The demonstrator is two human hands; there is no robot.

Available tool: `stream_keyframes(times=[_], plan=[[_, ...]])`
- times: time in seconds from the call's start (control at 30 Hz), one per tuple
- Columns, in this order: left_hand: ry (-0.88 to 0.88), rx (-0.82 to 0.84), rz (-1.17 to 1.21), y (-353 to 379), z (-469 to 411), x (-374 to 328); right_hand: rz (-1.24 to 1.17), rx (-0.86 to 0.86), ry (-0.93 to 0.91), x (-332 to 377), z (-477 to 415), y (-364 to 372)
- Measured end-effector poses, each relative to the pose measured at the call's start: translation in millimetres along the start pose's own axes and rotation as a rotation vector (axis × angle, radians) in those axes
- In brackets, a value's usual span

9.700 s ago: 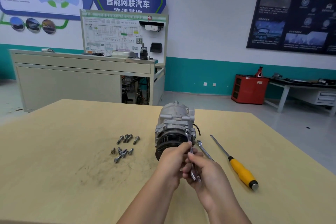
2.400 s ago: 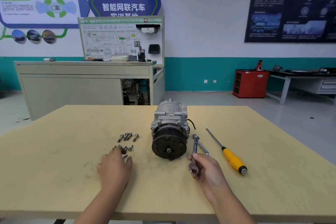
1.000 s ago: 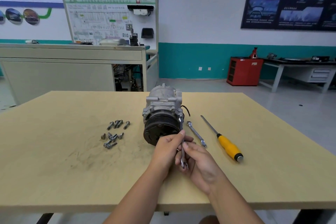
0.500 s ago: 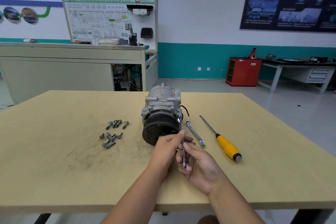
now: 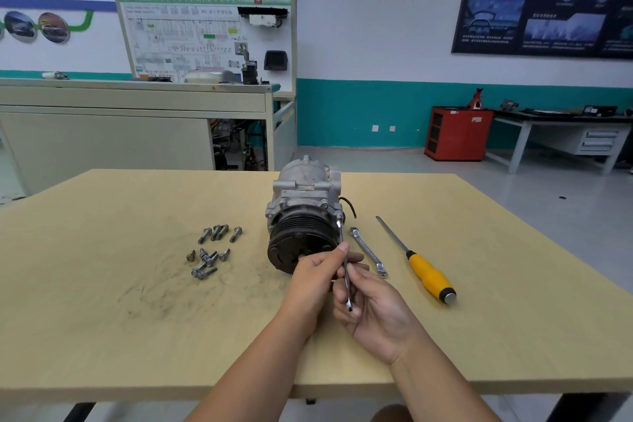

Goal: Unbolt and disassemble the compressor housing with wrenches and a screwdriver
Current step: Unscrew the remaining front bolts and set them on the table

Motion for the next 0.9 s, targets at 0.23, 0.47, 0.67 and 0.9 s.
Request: stream_keyframes(times=[0.23,0.47,0.67,0.9], plan=[[-0.023,0.03,0.072,1.5,3.6,-2.5,-0.027,0.0,-0.013,1.6,-2.1,1.0],[-0.104,-0.005,0.107,-3.5,0.1,3.6,-0.007,0.062,0.062,-1.8,-1.8,4.2],[-0.14,-0.036,0.109,-3.4,-5.6,5.6,0.073,0.149,0.175,-7.8,3.5,0.9],[-0.093,-0.041,0.145,2.8,-6.5,6.5,0.304,0.097,0.249,-9.7,9.5,3.2]])
Point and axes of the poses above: each hand's wrist, its own z-axis away from the middle knuckle, its own y-axis out of the palm, x = y × z, the point moved 5 cm from there along -z, towards the middle knuckle, and after that the axes turned 12 degrees about y, right-handed, at the moved point
